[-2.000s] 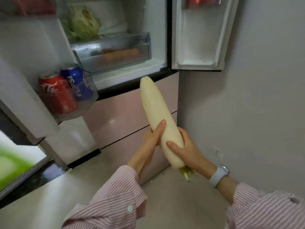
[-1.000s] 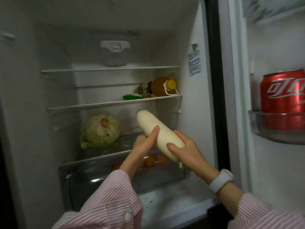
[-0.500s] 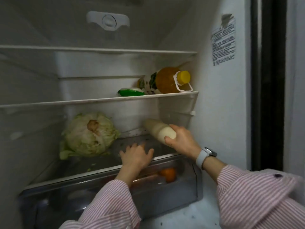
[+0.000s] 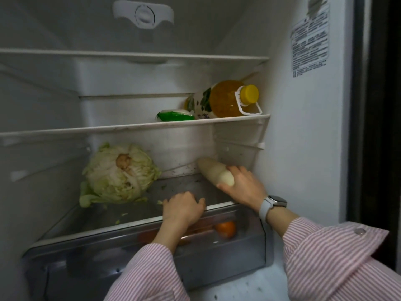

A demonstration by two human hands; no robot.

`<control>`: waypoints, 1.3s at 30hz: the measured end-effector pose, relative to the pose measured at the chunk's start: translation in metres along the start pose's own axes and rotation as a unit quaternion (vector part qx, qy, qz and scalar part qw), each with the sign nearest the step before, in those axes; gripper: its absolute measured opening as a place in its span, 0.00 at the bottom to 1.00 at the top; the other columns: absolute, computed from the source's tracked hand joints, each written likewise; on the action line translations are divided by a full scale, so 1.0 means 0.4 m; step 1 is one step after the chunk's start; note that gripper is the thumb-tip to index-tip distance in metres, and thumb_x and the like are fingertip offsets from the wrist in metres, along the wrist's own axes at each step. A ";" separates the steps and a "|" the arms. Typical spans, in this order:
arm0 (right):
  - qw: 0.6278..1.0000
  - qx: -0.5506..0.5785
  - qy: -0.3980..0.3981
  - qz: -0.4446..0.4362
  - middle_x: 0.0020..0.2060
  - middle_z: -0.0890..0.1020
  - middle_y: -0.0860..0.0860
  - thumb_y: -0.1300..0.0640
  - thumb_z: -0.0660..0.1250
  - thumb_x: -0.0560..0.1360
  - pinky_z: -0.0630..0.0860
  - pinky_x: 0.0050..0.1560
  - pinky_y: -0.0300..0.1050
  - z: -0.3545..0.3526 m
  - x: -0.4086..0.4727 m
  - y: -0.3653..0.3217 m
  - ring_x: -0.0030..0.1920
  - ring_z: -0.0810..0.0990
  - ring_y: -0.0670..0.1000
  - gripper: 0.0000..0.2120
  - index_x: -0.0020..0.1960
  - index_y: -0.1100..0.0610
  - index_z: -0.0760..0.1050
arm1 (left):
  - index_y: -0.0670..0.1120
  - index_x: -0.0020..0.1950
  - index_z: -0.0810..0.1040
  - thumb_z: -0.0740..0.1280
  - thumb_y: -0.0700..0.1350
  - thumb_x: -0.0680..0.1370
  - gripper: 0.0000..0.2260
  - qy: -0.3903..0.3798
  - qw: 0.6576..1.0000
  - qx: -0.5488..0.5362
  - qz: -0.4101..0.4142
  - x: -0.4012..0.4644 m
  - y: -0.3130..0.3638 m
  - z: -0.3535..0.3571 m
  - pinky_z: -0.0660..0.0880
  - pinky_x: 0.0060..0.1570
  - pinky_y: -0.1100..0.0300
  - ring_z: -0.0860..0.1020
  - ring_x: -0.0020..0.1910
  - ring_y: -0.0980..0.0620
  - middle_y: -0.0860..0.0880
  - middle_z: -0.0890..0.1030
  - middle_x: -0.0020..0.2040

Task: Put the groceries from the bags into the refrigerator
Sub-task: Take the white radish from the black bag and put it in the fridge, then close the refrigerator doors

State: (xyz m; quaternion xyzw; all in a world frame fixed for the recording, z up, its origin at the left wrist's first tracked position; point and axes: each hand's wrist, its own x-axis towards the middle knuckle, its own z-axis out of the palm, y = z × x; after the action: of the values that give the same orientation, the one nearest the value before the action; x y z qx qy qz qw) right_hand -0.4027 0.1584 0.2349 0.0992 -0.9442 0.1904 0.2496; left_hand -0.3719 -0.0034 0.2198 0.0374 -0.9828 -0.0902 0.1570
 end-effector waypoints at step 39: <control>0.938 0.263 0.114 0.194 0.75 0.43 0.54 0.63 0.57 0.77 0.44 0.73 0.43 -0.572 -1.068 0.482 0.75 0.44 0.51 0.35 0.74 0.59 0.37 | 0.44 0.67 0.71 0.63 0.43 0.74 0.20 0.145 0.880 -0.245 0.380 -0.987 0.689 0.011 0.68 0.60 0.51 0.71 0.64 0.45 0.44 0.72 0.66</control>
State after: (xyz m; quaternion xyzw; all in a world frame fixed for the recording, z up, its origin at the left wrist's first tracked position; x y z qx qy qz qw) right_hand 0.0077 0.4665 0.1413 -0.0458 -0.8269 0.4863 0.2787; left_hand -0.0114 0.3080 0.1486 -0.3664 -0.8342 -0.2551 0.3238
